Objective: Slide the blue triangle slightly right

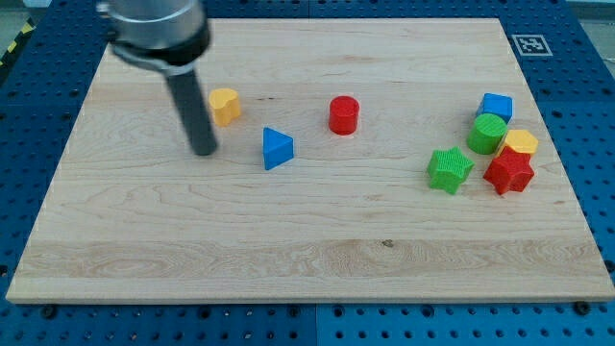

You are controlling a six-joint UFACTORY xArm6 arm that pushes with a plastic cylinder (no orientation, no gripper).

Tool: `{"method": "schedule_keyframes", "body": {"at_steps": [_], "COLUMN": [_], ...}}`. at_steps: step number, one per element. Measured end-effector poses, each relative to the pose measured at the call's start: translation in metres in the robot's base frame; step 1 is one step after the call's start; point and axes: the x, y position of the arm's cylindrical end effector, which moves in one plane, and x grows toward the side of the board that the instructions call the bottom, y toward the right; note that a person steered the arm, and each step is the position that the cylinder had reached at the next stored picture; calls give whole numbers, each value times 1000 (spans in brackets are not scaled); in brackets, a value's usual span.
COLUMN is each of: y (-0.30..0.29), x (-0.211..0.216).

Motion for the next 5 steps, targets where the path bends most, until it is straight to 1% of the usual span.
{"method": "schedule_keyframes", "body": {"at_steps": [1, 2, 4, 5], "y": [79, 120, 115, 76], "x": [-11, -12, -12, -12]}}
